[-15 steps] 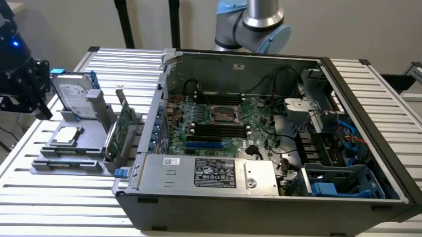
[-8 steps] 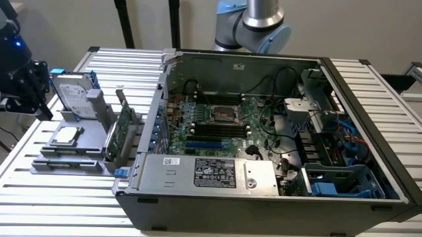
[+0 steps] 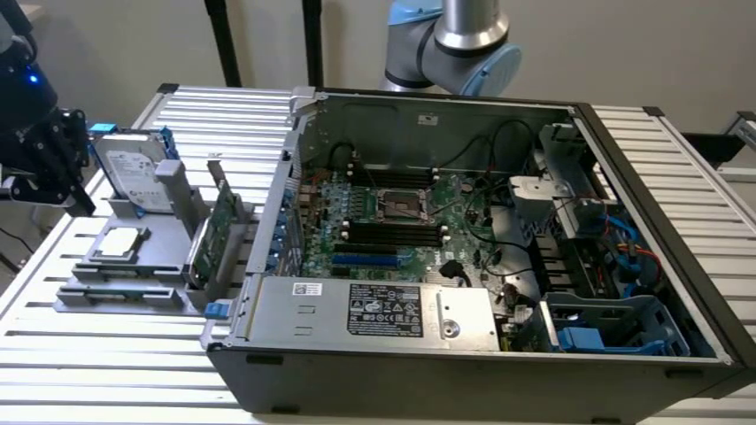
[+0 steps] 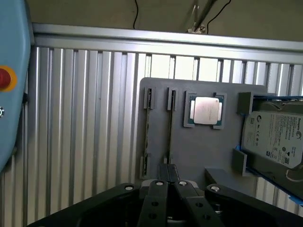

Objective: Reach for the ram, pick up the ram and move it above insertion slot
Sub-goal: 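Pick up the ram and move it above insertion slot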

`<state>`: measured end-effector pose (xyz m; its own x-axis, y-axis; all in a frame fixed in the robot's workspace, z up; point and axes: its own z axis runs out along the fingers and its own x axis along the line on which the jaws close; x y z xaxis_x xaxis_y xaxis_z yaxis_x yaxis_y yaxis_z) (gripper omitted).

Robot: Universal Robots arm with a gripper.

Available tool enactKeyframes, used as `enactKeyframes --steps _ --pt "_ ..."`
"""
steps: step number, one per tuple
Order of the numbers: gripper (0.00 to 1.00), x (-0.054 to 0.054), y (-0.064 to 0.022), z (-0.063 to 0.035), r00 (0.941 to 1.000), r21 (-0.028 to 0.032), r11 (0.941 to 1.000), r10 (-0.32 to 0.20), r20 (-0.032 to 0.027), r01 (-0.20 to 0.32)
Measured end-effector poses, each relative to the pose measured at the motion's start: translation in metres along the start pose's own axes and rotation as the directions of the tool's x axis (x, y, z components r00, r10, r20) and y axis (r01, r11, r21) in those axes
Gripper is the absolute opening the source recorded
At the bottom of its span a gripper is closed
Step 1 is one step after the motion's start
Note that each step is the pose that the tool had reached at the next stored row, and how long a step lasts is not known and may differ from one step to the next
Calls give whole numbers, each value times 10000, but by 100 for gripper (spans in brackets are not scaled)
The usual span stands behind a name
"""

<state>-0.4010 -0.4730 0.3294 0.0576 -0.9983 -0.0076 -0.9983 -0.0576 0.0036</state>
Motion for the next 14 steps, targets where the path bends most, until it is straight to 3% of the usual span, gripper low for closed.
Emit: enactKeyframes --steps 3,5,6,7,14 --pt "18 0 0 0 10000 0 10000 -1 0 1" --pt "30 0 0 0 10000 1 10000 -1 0 1" --pt "30 0 0 0 10000 0 10000 0 0 0" --pt "36 0 0 0 10000 0 10000 -1 0 1" --pt "36 15 0 61 10000 1 10000 -1 0 1"
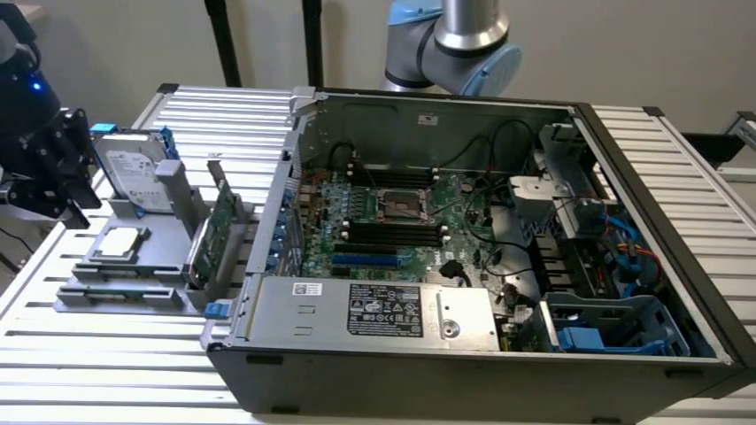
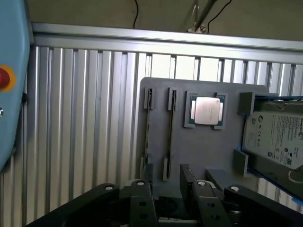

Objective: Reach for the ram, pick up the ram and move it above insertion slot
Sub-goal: 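Pick up the ram and move it above insertion slot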

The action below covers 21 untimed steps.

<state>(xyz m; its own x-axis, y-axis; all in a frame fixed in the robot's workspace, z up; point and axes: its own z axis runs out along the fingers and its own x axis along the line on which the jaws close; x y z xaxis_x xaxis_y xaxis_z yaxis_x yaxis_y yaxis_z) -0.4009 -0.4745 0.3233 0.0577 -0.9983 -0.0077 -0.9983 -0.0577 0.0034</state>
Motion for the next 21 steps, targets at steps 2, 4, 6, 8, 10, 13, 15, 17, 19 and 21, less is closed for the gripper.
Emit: enactKeyframes --steps 2,4,6,8,10,13,15,17,19,21 --pt "36 11 1 35 10000 -1 10000 0 -1 0" --pt "36 22 1 72 10000 0 10000 0 0 0" --pt "36 32 2 107 10000 -1 10000 1 -1 -1" --pt "36 43 2 143 10000 0 10000 0 0 0" --pt "36 55 3 181 10000 -1 10000 1 -1 -1" --pt "36 71 4 234 10000 -2 10000 1 -1 -1" --pt "36 83 4 270 10000 -1 10000 1 -1 -1" --pt "36 95 4 308 10000 0 10000 0 0 0" --pt "36 107 5 343 10000 -2 10000 1 -1 -1" --pt "36 120 6 380 10000 0 10000 1 0 -1"
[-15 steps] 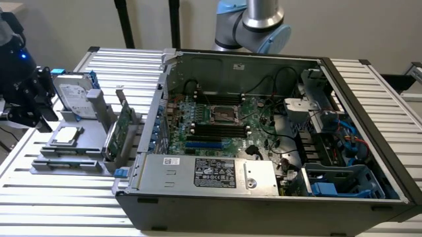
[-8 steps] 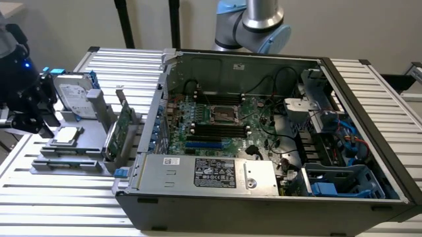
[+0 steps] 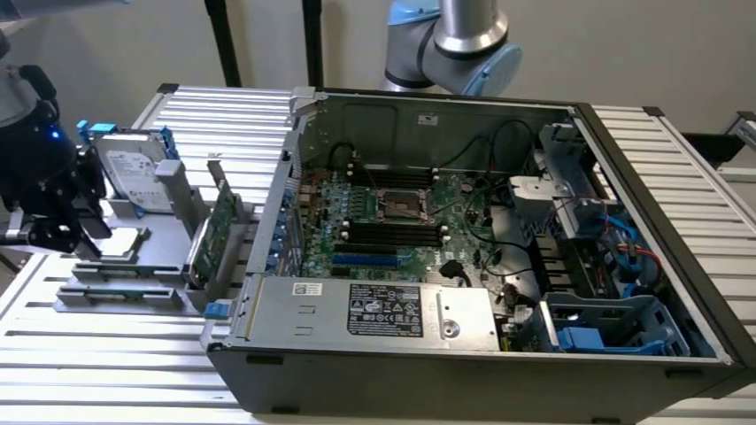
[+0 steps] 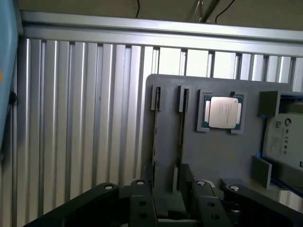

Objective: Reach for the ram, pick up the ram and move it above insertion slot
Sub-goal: 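Pick up the ram and move it above insertion slot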

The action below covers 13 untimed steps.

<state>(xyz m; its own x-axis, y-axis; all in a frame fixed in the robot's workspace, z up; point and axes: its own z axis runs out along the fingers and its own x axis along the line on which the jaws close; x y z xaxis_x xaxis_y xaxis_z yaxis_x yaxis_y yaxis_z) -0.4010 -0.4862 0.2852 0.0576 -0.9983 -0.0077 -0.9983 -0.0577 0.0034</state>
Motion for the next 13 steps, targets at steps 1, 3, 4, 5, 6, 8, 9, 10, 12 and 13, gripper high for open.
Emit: enactKeyframes --steps 1,3,4,5,6,8,9,10,12,13 --pt "36 7 0 18 10000 -1 10000 0 -1 0" --pt "36 19 1 53 10000 -1 10000 0 -1 0" --pt "36 25 1 73 10000 -1 10000 -1 -1 1" --pt "36 28 2 91 10000 -2 10000 0 -1 0" --pt "36 31 2 109 10000 -2 10000 1 -1 -1" --pt "36 38 2 146 10000 -1 10000 0 -1 0" --pt "36 40 2 164 10000 -1 10000 0 -1 0" --pt "36 43 2 180 10000 -1 10000 0 -1 0" --pt "36 49 2 218 10000 -1 10000 0 0 0" --pt "36 52 2 235 10000 -2 10000 0 -1 0"
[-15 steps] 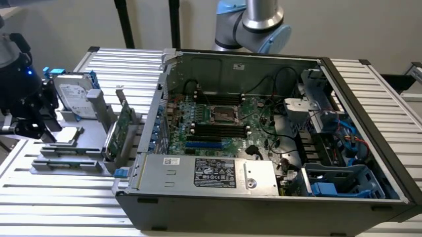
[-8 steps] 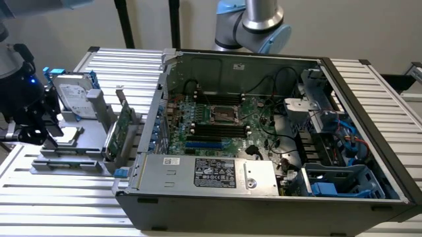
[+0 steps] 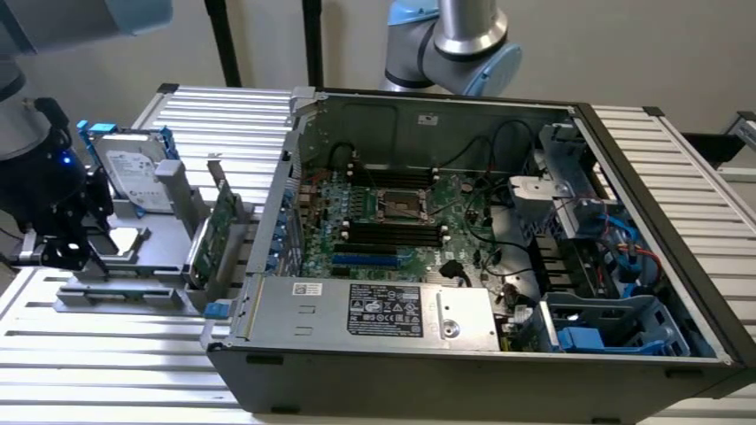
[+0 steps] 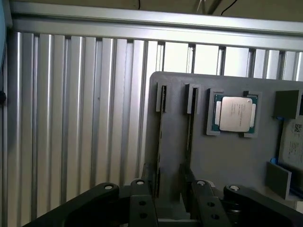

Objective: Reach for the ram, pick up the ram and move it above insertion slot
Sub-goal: 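Pick up the ram and move it above insertion slot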

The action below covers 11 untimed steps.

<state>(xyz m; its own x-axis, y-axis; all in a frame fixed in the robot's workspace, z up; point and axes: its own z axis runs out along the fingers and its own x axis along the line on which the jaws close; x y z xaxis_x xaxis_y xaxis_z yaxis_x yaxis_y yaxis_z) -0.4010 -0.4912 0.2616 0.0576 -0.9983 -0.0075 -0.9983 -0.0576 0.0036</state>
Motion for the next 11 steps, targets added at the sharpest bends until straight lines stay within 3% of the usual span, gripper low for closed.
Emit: enactKeyframes --steps 11 --pt "36 15 0 201 10000 1 10000 0 1 0"
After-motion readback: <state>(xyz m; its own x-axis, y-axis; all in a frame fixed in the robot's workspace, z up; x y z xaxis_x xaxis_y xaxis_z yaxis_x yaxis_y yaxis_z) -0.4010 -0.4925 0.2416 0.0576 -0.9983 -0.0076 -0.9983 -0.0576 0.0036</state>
